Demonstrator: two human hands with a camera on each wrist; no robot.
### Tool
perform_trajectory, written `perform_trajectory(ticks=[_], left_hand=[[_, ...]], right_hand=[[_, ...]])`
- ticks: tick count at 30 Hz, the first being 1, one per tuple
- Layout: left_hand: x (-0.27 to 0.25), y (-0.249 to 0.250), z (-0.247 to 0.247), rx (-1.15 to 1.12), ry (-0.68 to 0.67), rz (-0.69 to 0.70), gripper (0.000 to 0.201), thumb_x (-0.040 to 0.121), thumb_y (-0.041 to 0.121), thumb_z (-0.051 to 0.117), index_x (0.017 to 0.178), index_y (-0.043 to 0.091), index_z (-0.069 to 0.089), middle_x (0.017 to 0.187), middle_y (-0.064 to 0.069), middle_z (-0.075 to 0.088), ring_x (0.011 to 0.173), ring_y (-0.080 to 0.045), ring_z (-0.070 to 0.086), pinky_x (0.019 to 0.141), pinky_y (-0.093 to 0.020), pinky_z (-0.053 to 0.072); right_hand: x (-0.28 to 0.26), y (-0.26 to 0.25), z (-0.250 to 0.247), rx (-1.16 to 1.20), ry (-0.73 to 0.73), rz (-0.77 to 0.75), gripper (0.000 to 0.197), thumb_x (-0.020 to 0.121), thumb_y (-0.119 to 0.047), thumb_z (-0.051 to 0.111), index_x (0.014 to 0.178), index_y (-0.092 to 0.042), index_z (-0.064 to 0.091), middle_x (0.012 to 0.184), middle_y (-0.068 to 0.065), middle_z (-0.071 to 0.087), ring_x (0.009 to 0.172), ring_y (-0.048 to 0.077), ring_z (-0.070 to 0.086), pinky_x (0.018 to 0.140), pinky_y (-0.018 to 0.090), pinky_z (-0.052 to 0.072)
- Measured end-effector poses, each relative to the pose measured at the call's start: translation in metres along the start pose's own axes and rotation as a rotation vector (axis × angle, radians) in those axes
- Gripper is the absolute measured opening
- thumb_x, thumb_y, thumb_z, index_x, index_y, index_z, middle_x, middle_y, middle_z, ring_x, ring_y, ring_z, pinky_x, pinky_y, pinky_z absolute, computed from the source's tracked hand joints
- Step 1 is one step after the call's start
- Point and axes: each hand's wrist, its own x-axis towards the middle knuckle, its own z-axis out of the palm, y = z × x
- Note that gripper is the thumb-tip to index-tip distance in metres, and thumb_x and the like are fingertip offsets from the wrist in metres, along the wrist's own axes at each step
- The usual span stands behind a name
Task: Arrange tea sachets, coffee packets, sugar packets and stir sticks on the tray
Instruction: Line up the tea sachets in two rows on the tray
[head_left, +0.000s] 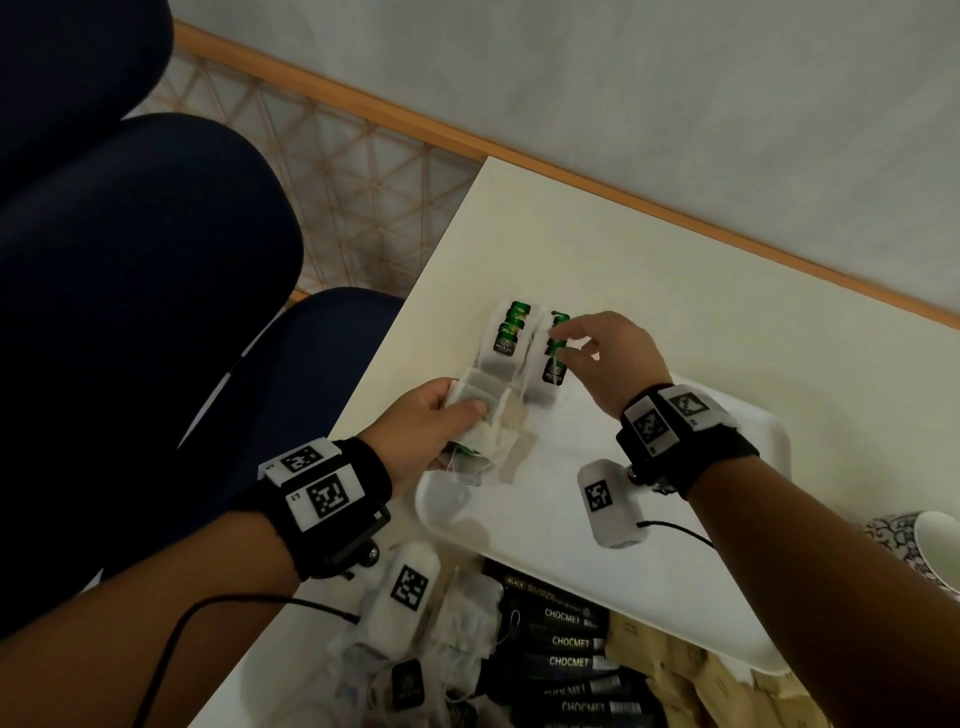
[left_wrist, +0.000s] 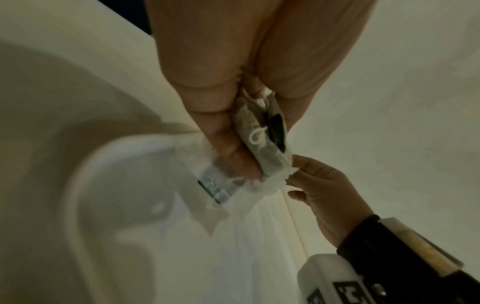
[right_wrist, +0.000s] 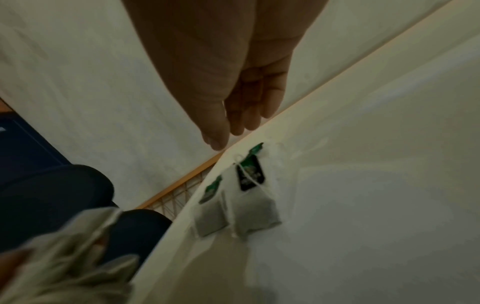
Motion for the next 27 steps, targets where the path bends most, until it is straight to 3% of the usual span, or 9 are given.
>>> perform_trajectory(ticks=[6, 9, 11, 14, 18, 21, 23, 25, 27], left_hand=[[0.0, -0.001, 0.005, 0.044, -0.008, 0.003, 0.01, 0.095, 0.019, 0.056, 0.102, 0.014, 0.06, 0.098, -0.01, 0.067, 0.088, -0.027, 0.066, 0.082, -0.048, 0.057], [-0.003, 0.0, 0.009, -0.025, -0.028, -0.031, 0.03, 0.099, 0.033, 0.047, 0.111, 0.01, 0.062, 0.104, -0.018, 0.068, 0.096, -0.035, 0.066, 0.086, -0.051, 0.055], [-0.005, 0.001, 0.01, -0.095, -0.029, -0.064, 0.042, 0.1, 0.043, 0.038, 0.109, 0.011, 0.065, 0.095, -0.017, 0.07, 0.089, -0.03, 0.068, 0.08, -0.043, 0.058], [-0.009, 0.002, 0.012, -0.139, 0.009, -0.087, 0.042, 0.1, 0.04, 0.034, 0.087, 0.012, 0.063, 0.064, -0.004, 0.064, 0.059, -0.016, 0.062, 0.058, -0.03, 0.053], [-0.014, 0.004, 0.012, -0.157, 0.034, -0.092, 0.033, 0.097, 0.025, 0.038, 0.077, 0.009, 0.06, 0.07, -0.012, 0.048, 0.066, -0.023, 0.052, 0.057, -0.032, 0.056], [-0.016, 0.005, 0.011, -0.097, 0.026, -0.072, 0.03, 0.1, 0.023, 0.038, 0.083, 0.008, 0.056, 0.058, -0.005, 0.045, 0.051, -0.014, 0.049, 0.049, -0.026, 0.05], [-0.017, 0.006, 0.009, -0.076, 0.0, -0.057, 0.031, 0.102, 0.023, 0.036, 0.084, 0.006, 0.056, 0.052, -0.005, 0.05, 0.046, -0.013, 0.051, 0.046, -0.025, 0.048], [-0.016, 0.004, 0.007, -0.082, -0.036, -0.05, 0.032, 0.102, 0.026, 0.039, 0.098, 0.001, 0.059, 0.067, -0.014, 0.054, 0.061, -0.018, 0.056, 0.058, -0.033, 0.057], [-0.014, 0.002, 0.005, -0.098, -0.044, -0.056, 0.031, 0.102, 0.027, 0.041, 0.107, 0.0, 0.057, 0.066, -0.008, 0.056, 0.067, -0.017, 0.059, 0.074, -0.04, 0.059]], right_hand=[[-0.042, -0.025, 0.007, 0.247, -0.062, -0.19, 0.014, 0.086, -0.016, 0.066, 0.094, -0.024, 0.074, 0.094, -0.006, 0.066, 0.08, 0.003, 0.059, 0.07, 0.009, 0.043], [-0.058, -0.024, 0.015, 0.203, -0.09, -0.287, 0.017, 0.086, -0.029, 0.066, 0.102, -0.028, 0.073, 0.093, -0.008, 0.066, 0.082, 0.004, 0.058, 0.071, 0.014, 0.046], [-0.064, -0.023, 0.019, 0.177, -0.144, -0.254, 0.03, 0.082, -0.042, 0.07, 0.11, -0.03, 0.07, 0.099, -0.011, 0.064, 0.089, 0.003, 0.057, 0.075, 0.021, 0.049], [-0.07, -0.025, 0.023, 0.153, -0.167, -0.199, 0.05, 0.073, -0.051, 0.074, 0.118, -0.03, 0.065, 0.105, -0.012, 0.06, 0.095, 0.003, 0.055, 0.082, 0.023, 0.048], [-0.073, -0.029, 0.026, 0.124, -0.104, -0.215, 0.043, 0.079, -0.045, 0.071, 0.118, -0.028, 0.065, 0.102, -0.011, 0.061, 0.093, 0.006, 0.056, 0.083, 0.031, 0.05], [-0.076, -0.034, 0.025, 0.051, -0.165, -0.229, 0.065, 0.068, -0.066, 0.064, 0.125, -0.033, 0.059, 0.11, -0.014, 0.059, 0.103, 0.005, 0.053, 0.087, 0.029, 0.048], [-0.078, -0.038, 0.025, -0.037, -0.192, -0.243, 0.071, 0.066, -0.069, 0.062, 0.128, -0.034, 0.055, 0.114, -0.015, 0.057, 0.107, 0.006, 0.05, 0.089, 0.028, 0.046], [-0.078, -0.041, 0.026, -0.061, -0.153, -0.26, 0.054, 0.077, -0.054, 0.065, 0.126, -0.033, 0.057, 0.114, -0.012, 0.059, 0.108, 0.01, 0.052, 0.089, 0.032, 0.047], [-0.079, -0.043, 0.027, -0.047, -0.115, -0.27, 0.041, 0.083, -0.04, 0.061, 0.123, -0.03, 0.06, 0.111, -0.009, 0.062, 0.106, 0.013, 0.054, 0.086, 0.034, 0.049]])
